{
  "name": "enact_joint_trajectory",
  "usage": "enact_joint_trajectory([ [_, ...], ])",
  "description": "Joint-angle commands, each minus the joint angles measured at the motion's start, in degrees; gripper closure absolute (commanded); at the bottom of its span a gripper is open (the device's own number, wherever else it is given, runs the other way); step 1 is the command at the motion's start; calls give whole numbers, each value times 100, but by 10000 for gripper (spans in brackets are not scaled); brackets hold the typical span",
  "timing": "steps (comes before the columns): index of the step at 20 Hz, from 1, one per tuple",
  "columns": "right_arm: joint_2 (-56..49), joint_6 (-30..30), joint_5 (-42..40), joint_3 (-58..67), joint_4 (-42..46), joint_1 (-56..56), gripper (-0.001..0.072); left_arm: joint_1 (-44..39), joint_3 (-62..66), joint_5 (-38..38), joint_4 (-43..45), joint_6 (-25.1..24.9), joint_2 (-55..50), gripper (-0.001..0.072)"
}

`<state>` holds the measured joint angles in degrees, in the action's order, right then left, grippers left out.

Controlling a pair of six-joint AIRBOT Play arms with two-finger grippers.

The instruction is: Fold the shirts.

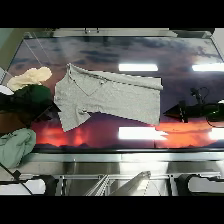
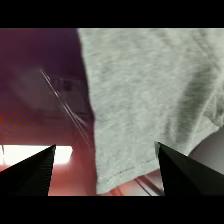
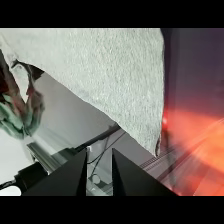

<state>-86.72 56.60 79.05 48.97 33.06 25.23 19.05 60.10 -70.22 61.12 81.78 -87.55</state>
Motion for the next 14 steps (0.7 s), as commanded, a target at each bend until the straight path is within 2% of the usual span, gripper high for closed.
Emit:
enact_joint_trajectory([
  [1, 28, 28, -127, -52, 15, -42, 530, 144, -457, 789, -354, 151, -125, 9],
  [3, 28, 66, -264, -52, 15, -33, 515, -11, -343, 708, -894, -258, -570, 9],
  [4, 26, 219, -352, -52, 17, -33, 359, -157, -225, 706, -881, -267, -809, 9],
  [5, 26, 363, -437, -50, 15, -33, 303, -297, -42, 702, -789, -245, -986, 128],
  [7, 15, 601, -538, -50, 42, -11, 303, -457, 407, 678, -710, -245, -1158, 456],
  [8, -11, 726, -538, -50, 39, -2, 303, -490, 608, 553, -695, -267, -1172, 710],
  [14, -568, 953, -817, -52, 446, -52, 302, -391, 1384, -592, -684, -374, -1165, 694],
])
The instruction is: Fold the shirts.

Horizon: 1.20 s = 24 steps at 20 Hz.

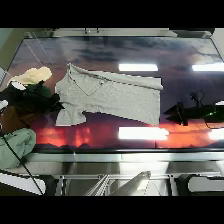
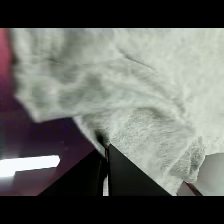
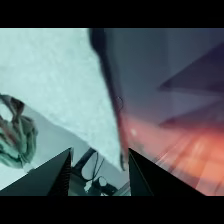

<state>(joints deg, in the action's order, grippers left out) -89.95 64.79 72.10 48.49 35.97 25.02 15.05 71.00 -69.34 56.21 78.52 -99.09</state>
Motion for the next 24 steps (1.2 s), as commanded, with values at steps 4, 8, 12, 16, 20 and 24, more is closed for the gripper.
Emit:
enact_joint_trajectory([
  [4, -549, 166, -188, -4, 138, -629, 302, -120, 79, -1115, -195, -52, -11, 694],
  [8, -654, -37, -592, 2, -85, -1099, 303, -157, -20, -1266, -221, -107, 98, 694],
  [12, -654, -466, -540, 15, -811, -927, 449, -157, -20, -1327, -219, -157, 382, 693],
  [16, -638, -640, 275, 15, -791, -901, 701, -109, -20, -1720, -219, -160, 612, 693],
  [20, -374, -654, 804, 13, -487, -352, 701, 98, -24, -2332, -181, -149, 726, 693],
  [24, -94, -656, 1139, 13, -468, 254, 701, 160, -26, -2750, -177, -107, 726, 693],
])
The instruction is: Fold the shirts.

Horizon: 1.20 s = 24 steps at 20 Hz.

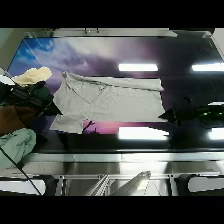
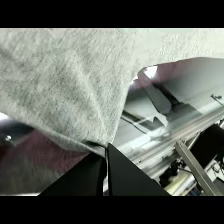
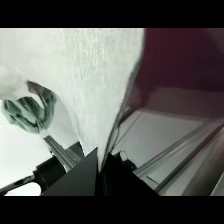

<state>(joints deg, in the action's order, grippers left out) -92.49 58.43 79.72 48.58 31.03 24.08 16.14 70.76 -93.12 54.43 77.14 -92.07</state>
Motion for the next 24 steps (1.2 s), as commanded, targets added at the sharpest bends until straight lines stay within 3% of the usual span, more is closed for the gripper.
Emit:
enact_joint_trajectory([
  [1, 160, -20, 391, 7, 22, 367, 700, 42, -2, -352, -42, 31, 24, 693],
  [7, 35, -188, 173, 706, -868, 348, 701, 31, 1080, -111, -1443, 33, -404, 694],
  [15, -1443, 164, -839, 3036, -946, -345, 700, -39, 3445, 973, -1517, 876, -2092, 695],
  [18, -2026, 129, -1056, 3504, -942, -647, 700, -262, 4024, 1045, -1519, 881, -2813, 695],
  [21, -2181, -17, -1298, 3545, -787, -772, 700, -577, 4653, 1093, -1508, 555, -3438, 691],
  [22, -2175, -22, -1303, 3547, -719, -774, 699, -649, 4813, 1108, -1510, 422, -3545, 582],
  [23, -2146, -26, -1246, 3550, -726, -758, 612, -682, 4843, 1198, -1504, 258, -3530, 370],
  [24, -2103, -155, -1071, 3580, -723, -706, 351, -675, 4819, 1353, -1491, 35, -3434, 370],
])
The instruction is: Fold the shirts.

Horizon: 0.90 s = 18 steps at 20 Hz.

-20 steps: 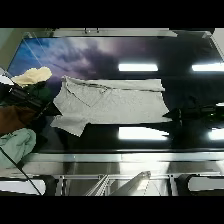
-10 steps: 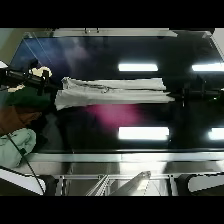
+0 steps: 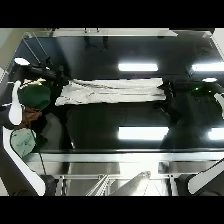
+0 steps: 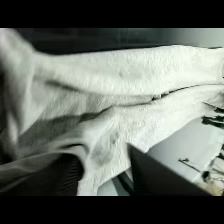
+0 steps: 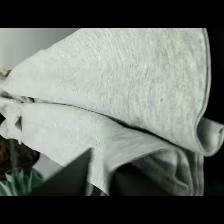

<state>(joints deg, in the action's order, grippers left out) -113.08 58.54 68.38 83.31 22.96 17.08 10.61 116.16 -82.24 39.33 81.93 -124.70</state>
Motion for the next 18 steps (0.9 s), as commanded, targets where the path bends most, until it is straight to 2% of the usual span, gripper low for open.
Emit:
enact_joint_trajectory([
  [1, 7, -201, 306, 173, 107, 72, 289, -66, 210, 404, 17, -577, -33, 370],
  [3, 173, -160, 634, 365, 511, 330, 288, 221, 101, 588, 13, -603, 313, 370],
  [4, 264, -111, 636, 476, 837, 492, 201, 409, 101, 586, 9, -584, 490, 370],
  [5, 308, 103, 522, 595, 1097, 640, 74, 581, 101, 525, 9, -533, 675, 370],
  [6, 299, 323, 435, 697, 1241, 754, 61, 721, 101, 424, 11, -516, 835, 370],
  [8, 201, 566, 326, 745, 1261, 848, 61, 903, 101, 280, 9, -494, 1097, 368],
  [11, -74, 621, 352, 748, 1132, 688, 64, 881, 101, 238, -55, -378, 1257, 369],
  [14, -348, 627, 348, 826, 1132, 369, 69, 584, 98, -26, 7, -385, 1250, 370],
  [18, -758, 927, 481, 1187, 1049, 20, 71, 85, -74, -9, -35, -396, 1252, 376],
])
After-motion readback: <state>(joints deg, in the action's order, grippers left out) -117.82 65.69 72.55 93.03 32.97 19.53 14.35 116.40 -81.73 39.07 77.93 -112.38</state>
